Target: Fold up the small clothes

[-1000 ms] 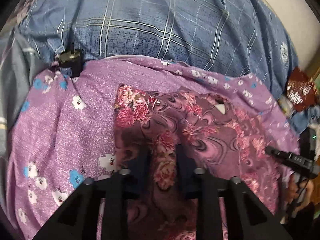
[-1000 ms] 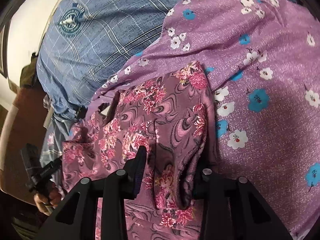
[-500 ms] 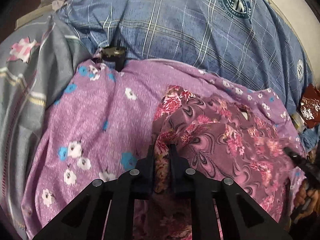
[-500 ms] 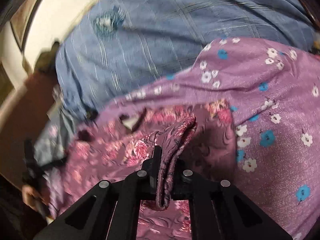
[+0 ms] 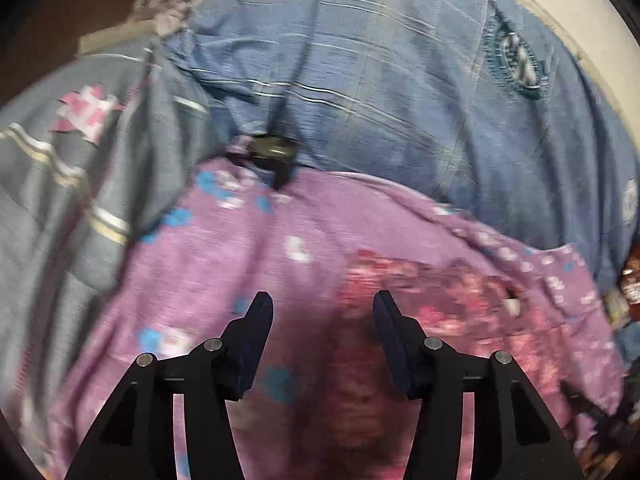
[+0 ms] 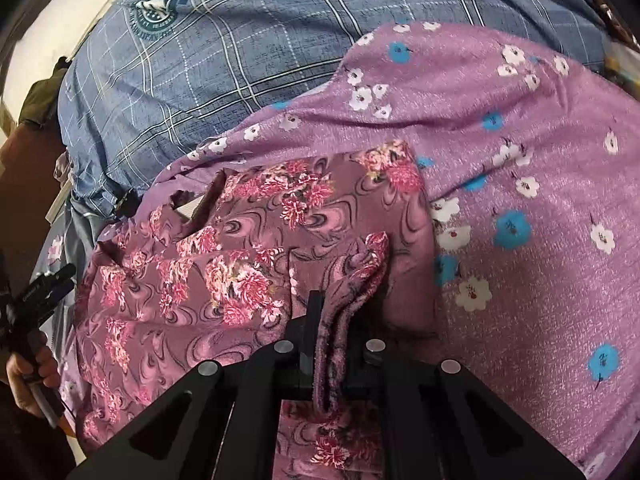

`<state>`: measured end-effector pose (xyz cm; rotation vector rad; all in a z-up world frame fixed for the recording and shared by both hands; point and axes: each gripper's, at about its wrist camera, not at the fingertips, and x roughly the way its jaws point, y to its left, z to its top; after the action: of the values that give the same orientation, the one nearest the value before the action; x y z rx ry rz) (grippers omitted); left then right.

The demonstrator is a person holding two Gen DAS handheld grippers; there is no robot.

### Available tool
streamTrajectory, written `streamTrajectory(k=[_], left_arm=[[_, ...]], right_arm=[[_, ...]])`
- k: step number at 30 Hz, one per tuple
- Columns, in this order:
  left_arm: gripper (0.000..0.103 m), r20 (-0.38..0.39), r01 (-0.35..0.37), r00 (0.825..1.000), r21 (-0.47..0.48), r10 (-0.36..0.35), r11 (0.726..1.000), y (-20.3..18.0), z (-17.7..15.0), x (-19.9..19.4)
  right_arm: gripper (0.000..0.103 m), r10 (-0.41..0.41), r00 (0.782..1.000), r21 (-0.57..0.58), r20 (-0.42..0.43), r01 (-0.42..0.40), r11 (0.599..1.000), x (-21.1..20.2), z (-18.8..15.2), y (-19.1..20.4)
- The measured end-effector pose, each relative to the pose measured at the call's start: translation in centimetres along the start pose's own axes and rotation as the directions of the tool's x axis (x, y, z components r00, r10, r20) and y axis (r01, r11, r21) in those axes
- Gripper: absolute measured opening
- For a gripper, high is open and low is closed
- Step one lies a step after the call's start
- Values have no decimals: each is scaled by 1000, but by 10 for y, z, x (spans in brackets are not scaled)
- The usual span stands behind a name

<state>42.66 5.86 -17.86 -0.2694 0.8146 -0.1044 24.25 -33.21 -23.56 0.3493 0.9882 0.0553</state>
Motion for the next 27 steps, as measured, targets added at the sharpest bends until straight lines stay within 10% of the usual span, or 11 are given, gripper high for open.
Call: streamTrajectory(k=[3,7,9,12,13,14,15,18,23,27], left_arm=[[74,26,-85,996,125,83,988,-30,-3,12],[77,62,-393,918,274,392,877,-50,-14,53],[63,16,-458,884,238,468,857,-36,-14,70],[43,-74,-405,909,67,410,912,-2,-6,74],[15,-72,-474,876,53,477,879,6,-5,73],[9,-60,-539,839,50,541,841,15,-4,70],[9,-62,-539,839,28,540,842,21,-2,66],[10,-80,-347,937,-125,339,929,40,6,45],[45,14,-186,983,25,185,982,2,1,8],[54,-15,-148,988,129,151,981,-19,-25,4]], right_arm=[[6,1,1000,10,-7,-1,1000,2,-1,0],[6,0,1000,13,-3,0,1000,4,-3,2],[6,5,1000,17,-4,-5,1000,5,-2,2],[6,11,1000,20,-4,-11,1000,5,-3,1],[6,9,1000,18,-3,-9,1000,4,-3,1],[6,9,1000,19,-3,-9,1000,4,-3,0],[6,14,1000,26,-5,-14,1000,3,-3,-1],[7,39,999,58,-7,-38,998,-2,0,-6],[14,91,982,99,166,-108,989,-43,14,-12],[71,111,972,148,206,-144,978,-44,28,-27]])
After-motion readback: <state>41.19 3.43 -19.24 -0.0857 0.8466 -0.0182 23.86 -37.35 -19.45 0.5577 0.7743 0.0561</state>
